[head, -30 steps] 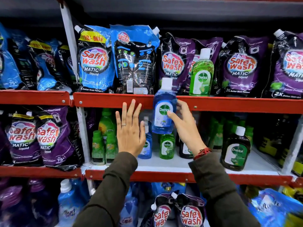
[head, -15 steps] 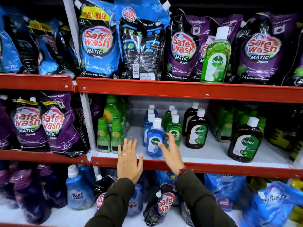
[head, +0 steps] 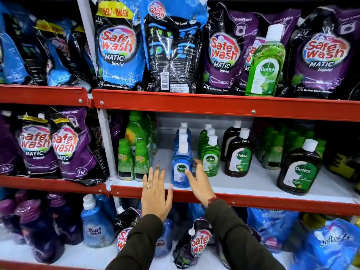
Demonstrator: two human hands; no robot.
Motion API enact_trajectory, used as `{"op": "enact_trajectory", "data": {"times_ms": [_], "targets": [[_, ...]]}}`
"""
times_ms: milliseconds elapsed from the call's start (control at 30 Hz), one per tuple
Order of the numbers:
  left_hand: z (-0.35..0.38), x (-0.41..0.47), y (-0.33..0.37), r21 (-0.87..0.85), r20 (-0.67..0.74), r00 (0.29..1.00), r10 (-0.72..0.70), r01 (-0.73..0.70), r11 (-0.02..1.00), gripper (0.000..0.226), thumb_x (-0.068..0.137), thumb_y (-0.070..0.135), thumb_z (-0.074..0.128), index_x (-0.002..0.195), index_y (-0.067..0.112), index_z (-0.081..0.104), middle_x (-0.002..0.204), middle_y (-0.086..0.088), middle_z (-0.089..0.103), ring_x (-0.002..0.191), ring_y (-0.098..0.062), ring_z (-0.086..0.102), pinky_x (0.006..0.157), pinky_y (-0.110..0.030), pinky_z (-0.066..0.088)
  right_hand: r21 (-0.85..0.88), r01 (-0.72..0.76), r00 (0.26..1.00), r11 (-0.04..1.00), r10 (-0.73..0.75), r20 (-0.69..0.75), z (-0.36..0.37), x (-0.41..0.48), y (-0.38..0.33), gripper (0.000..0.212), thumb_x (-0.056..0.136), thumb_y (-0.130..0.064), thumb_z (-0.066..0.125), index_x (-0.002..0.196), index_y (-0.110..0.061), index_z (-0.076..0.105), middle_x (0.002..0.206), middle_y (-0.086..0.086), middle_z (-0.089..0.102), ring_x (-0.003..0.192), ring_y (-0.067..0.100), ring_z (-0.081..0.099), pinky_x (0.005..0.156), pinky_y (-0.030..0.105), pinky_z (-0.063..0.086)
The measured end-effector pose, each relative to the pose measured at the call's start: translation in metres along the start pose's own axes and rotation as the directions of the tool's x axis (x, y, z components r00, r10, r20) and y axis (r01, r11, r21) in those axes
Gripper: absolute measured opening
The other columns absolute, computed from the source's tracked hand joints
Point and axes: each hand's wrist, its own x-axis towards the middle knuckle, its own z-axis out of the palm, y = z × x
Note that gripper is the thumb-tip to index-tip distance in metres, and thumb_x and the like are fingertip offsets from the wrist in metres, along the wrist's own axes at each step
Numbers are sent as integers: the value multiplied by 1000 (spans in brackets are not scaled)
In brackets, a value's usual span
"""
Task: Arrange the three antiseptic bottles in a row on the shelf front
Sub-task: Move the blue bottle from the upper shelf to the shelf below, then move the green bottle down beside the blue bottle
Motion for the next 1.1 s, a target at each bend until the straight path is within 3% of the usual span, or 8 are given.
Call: {"op": "enact_trajectory", "data": {"times_ms": [100,167,267,433,600,900,1000,1100], "targets": [[0,0,1,5,-15,1000,-4,4,1000,65,103,45,28,157,9,31,167,-12,30,156,-30,24,126,-47,11,-5,3,999,1000,-3,45,-2,-4,0,45,102,-18,53,139,-28,31,141,5,54,129,21,59,110,47,50],[-2,-2,2,-17,-26,1000,-3,2,1000,66,103,46,27,160,12,25,169,-9,25,157,-27,21,126,-47,9,-55,32,998,998,-29,46,-5,-9,2,50,100,-25,57,142,-28,31,143,-3,50,133,13,51,114,40,46],[-10,0,9,-96,-63,998,4,-10,995,65,104,43,26,162,15,18,171,-6,18,159,-23,10,127,-49,8,-282,148,976,948,-186,-113,-15,-17,2,54,100,-41,53,148,-28,33,145,-7,44,134,10,39,114,31,35],[-37,22,44,-147,-168,984,63,-88,985,64,104,37,30,163,17,14,173,-4,9,160,-22,0,130,-48,1,-537,270,835,799,-472,-283,-46,-21,-20,42,102,-34,48,142,-23,45,145,3,47,136,20,42,115,40,34],[-69,56,92,-128,-303,940,159,-205,970,65,103,34,39,161,12,20,172,-8,14,160,-27,3,129,-50,1,-691,273,684,670,-640,-350,-86,-17,-54,41,99,-32,52,139,-21,50,142,5,48,141,29,42,117,44,25],[-134,131,165,-31,-498,817,292,-353,935,69,101,33,49,161,12,22,171,-11,16,159,-32,5,128,-49,-7,-711,275,511,647,-725,-462,-160,4,-130,46,99,-35,54,140,-16,49,144,8,48,139,27,43,115,47,31],[-143,154,178,6,-504,809,303,-347,938,67,103,38,43,161,13,22,171,-11,15,159,-31,4,128,-52,-5,-659,334,505,674,-718,-479,-180,17,-156,50,97,-32,57,143,-16,47,148,8,44,139,22,39,116,37,29],[-141,168,183,34,-482,830,282,-304,952,67,103,43,41,162,15,21,172,-10,13,159,-31,3,128,-51,-6,-614,288,590,735,-641,-491,-198,34,-180,63,96,-37,54,152,-15,34,157,8,33,147,23,29,120,34,20]]}}
